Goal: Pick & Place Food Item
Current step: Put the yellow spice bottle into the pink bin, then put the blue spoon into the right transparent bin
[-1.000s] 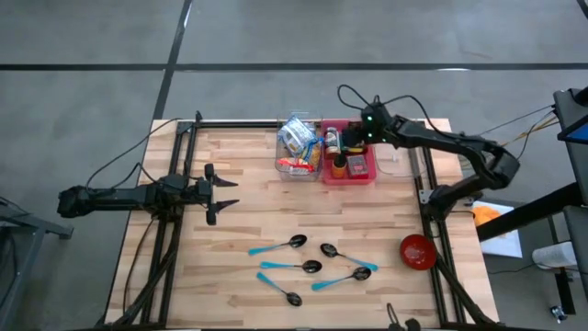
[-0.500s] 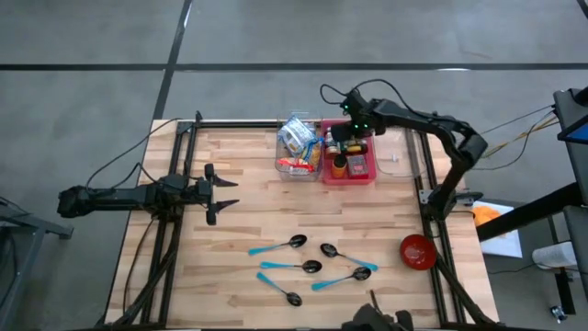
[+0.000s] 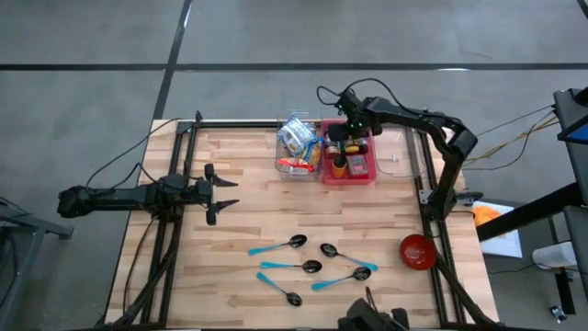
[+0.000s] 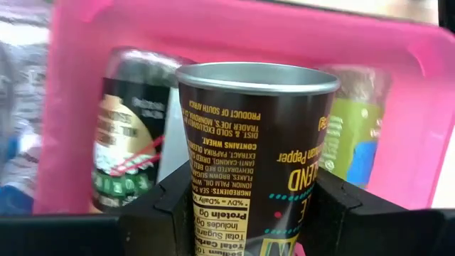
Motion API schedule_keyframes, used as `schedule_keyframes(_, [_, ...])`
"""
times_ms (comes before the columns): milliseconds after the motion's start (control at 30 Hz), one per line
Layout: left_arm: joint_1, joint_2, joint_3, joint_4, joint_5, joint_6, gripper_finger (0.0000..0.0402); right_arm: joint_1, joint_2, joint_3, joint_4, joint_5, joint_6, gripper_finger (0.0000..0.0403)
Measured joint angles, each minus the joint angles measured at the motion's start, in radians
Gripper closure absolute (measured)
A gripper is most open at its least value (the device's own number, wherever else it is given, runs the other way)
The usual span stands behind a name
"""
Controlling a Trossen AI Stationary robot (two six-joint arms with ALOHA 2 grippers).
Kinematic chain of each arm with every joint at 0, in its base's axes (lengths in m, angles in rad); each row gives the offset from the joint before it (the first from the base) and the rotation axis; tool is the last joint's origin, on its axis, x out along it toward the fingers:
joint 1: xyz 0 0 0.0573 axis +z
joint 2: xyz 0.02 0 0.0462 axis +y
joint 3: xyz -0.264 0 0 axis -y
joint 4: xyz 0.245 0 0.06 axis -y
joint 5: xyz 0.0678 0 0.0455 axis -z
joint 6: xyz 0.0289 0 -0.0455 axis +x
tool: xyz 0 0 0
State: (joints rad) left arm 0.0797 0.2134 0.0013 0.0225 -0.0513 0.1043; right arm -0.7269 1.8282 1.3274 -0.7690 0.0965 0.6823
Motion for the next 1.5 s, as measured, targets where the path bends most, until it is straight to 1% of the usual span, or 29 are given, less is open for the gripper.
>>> schedule_keyframes(200, [0.0,0.0,0.0,0.0,0.0,0.0,0.0158,0.0,0.001,-0.007,-0.001,0.0,-0.005,0.0231])
schedule_keyframes(300, [0.0,0.0,0.0,0.0,0.0,0.0,0.0158,0.0,0.004,-0.007,-0.001,0.005,-0.005,0.0222])
schedule_keyframes(433, [0.0,0.0,0.0,0.0,0.0,0.0,0.0158,0.0,0.004,-0.007,0.001,0.008,-0.003,0.0193])
schedule_keyframes(700, [0.0,0.0,0.0,0.0,0.0,-0.003,0.0158,0.0,0.0,-0.008,0.005,0.011,-0.002,0.0117])
schedule_keyframes(833, [0.0,0.0,0.0,0.0,0.0,-0.003,0.0158,0.0,0.0,-0.008,0.005,0.012,-0.002,0.0095])
schedule_keyframes(1267, [0.0,0.0,0.0,0.0,0.0,-0.003,0.0158,0.0,-0.005,-0.008,0.004,0.009,-0.002,0.009])
schedule_keyframes(1500, [0.0,0.0,0.0,0.0,0.0,-0.002,0.0158,0.012,-0.053,-0.009,-0.001,0.0,-0.04,0.009])
